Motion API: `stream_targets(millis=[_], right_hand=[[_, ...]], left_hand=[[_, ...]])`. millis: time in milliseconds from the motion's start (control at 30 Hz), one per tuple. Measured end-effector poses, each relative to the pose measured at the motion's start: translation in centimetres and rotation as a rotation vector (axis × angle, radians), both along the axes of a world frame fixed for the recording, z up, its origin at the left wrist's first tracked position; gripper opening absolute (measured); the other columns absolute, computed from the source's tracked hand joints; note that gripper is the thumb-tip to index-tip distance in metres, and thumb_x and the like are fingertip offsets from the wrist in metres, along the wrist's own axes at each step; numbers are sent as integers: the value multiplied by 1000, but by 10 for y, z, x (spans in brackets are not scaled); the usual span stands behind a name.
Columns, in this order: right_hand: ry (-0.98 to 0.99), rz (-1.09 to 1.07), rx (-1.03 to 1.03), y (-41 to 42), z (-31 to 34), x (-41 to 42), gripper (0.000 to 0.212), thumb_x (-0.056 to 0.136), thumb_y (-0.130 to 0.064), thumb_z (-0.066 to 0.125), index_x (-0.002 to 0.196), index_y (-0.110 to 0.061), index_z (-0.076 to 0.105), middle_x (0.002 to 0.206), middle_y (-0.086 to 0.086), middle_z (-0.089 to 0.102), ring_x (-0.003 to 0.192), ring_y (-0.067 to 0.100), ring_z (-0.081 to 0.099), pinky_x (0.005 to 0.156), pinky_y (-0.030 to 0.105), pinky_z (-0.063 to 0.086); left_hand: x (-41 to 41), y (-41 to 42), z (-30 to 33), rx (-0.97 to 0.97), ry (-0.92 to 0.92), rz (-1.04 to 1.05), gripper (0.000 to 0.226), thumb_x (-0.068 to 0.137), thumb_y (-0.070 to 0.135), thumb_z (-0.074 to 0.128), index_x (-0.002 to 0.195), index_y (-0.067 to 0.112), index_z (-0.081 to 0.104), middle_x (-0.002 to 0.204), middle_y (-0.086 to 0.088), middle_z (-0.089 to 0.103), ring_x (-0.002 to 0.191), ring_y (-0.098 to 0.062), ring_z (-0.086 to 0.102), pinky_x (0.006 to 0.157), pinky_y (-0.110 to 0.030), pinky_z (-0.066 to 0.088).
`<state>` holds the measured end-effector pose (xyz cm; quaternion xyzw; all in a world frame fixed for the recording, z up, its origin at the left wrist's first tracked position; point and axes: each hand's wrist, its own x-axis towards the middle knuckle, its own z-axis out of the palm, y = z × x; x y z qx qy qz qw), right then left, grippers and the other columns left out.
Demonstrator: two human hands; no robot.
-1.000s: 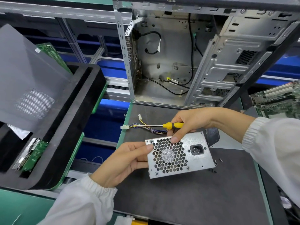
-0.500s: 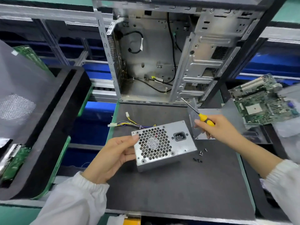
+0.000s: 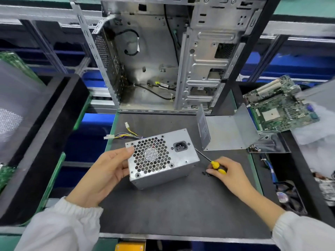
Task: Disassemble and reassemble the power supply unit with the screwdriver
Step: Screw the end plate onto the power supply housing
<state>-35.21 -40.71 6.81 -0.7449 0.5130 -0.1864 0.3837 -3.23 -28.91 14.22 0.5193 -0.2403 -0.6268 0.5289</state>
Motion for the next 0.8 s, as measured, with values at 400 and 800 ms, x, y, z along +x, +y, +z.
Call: stream_targets(millis=[400, 800], right_hand=[[97, 174, -11, -5, -2, -10, 17, 76, -21, 78, 73, -32, 65, 78, -8, 57, 75, 9, 56, 69, 23, 41], [71, 136, 29, -1, 7, -2, 22, 77, -15, 77, 70, -33, 66, 78, -14, 61, 76, 8, 58, 68, 18, 43]], left_hand=[[1, 0, -3, 2, 46, 15, 33, 88, 31, 61, 108, 9, 75, 113, -17, 71, 100, -23, 71, 75, -26, 58], [2, -1, -2, 24, 97, 7, 31, 88, 27, 61, 109, 10, 75, 113, -18, 71, 98, -24, 72, 75, -27, 58]])
